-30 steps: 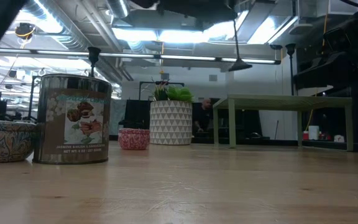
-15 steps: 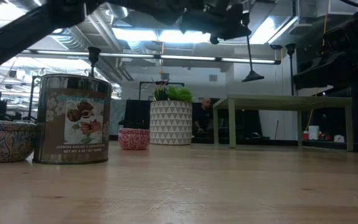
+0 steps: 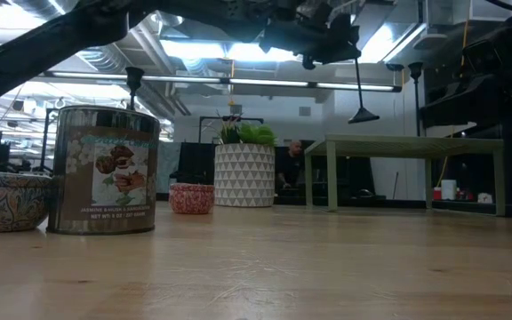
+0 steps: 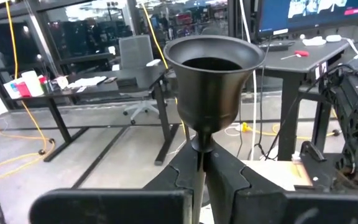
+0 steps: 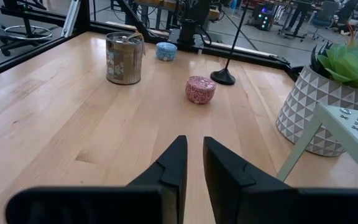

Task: Pick & Place candle stick holders
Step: Put the right black candle holder and aligned with other black candle holder on the shelf

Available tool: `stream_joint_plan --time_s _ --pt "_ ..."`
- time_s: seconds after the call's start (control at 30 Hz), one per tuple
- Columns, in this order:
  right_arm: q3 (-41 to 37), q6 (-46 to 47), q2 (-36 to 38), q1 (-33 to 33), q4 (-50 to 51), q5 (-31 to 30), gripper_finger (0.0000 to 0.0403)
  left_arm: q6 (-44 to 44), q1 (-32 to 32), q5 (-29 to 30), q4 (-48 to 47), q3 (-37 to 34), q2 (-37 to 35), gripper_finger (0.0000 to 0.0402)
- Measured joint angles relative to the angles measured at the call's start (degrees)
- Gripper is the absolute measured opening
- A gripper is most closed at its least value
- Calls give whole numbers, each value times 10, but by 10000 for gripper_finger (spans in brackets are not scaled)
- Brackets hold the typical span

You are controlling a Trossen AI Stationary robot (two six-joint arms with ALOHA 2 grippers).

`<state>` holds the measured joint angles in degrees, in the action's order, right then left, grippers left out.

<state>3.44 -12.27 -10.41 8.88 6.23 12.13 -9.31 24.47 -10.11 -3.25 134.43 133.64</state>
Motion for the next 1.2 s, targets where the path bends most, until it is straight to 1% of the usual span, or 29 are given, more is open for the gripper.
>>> stream_joint_plan --time_s 0.3,0.37,0.47,0.7,0.87,1.03,1.2 --pt "0 0 0 0 0 0 55 10 4 0 1 0 18 12" --pt "0 0 0 0 0 0 55 10 8 0 -7 0 21 12" --pt "0 0 0 0 0 0 55 14 15 2 7 0 26 12" --pt "0 0 0 0 0 0 55 35 38 5 -8 0 29 13" --pt "0 0 0 0 0 0 55 41 47 -1 -14 0 30 13" --pt "0 0 0 0 0 0 54 42 55 -4 -40 0 30 13" --pt "0 0 0 0 0 0 54 56 64 -20 -44 0 30 13"
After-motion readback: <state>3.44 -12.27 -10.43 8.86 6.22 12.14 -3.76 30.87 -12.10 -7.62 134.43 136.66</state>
